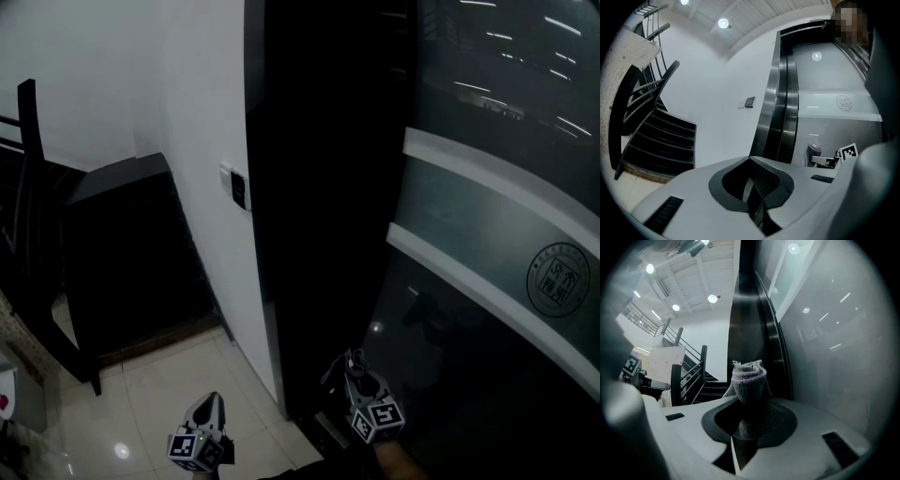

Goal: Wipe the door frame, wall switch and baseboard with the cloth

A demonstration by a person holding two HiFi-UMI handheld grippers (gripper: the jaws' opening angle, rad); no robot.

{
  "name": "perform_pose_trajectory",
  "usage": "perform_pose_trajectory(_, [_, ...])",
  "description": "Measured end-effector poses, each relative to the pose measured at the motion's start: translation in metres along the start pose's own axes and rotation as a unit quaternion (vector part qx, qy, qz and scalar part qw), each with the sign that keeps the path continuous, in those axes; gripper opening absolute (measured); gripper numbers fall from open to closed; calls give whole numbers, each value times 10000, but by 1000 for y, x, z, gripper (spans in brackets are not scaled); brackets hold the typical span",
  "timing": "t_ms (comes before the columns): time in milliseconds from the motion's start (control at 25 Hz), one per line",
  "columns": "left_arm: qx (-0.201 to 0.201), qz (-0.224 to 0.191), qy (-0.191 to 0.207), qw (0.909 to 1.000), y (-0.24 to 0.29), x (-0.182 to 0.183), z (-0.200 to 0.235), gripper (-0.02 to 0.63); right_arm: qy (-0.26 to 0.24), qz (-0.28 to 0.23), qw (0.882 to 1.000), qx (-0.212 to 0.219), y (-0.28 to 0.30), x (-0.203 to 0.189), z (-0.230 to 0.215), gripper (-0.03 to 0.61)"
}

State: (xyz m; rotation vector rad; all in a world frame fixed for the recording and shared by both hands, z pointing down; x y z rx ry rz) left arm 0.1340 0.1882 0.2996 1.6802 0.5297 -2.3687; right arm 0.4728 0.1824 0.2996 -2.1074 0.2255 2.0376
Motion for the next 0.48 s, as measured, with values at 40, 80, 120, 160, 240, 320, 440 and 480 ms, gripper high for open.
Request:
perform_pose_trajectory(40, [-7, 11, -7, 10000, 1, 0, -2, 0, -7, 6, 10000, -12, -2, 0, -1, 83])
perform_pose_trajectory(80, [-21, 31, -17, 10000, 2, 0, -4, 0, 0, 7, 10000, -27, -3, 1, -2, 83])
perform_pose_trajectory(120, [-46, 60, -29, 10000, 3, 0, -5, 1, 13, -6, 10000, -36, -3, 2, -3, 83])
perform_pose_trajectory(160, [-84, 96, -44, 9999, 3, -1, -6, 2, 5, -25, 10000, -39, -3, 4, -3, 83])
perform_pose_trajectory(240, [-148, 175, -59, 9997, 3, -4, -7, 0, -57, -51, 10000, -31, -3, 7, -4, 83])
perform_pose_trajectory(320, [-138, 236, -26, 9996, 2, -5, -7, 0, -76, -67, 9999, -34, -3, 8, -5, 83])
perform_pose_trajectory(440, [-107, 274, -4, 9996, -1, -5, -4, 0, -32, -88, 9999, -62, -6, 6, -6, 83])
perform_pose_trajectory(480, [-107, 291, -8, 9995, -2, -5, -4, 0, -9, -96, 9999, -75, -7, 6, -6, 83])
Point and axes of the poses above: the fingertips, and each gripper's own axes: y forward along the fingers, z to its left, x out of its top, the point moved 2 cm from there along -y, backward along the fingers, and after that the axes turned 5 degrees about -z, right-handed, at the moved point
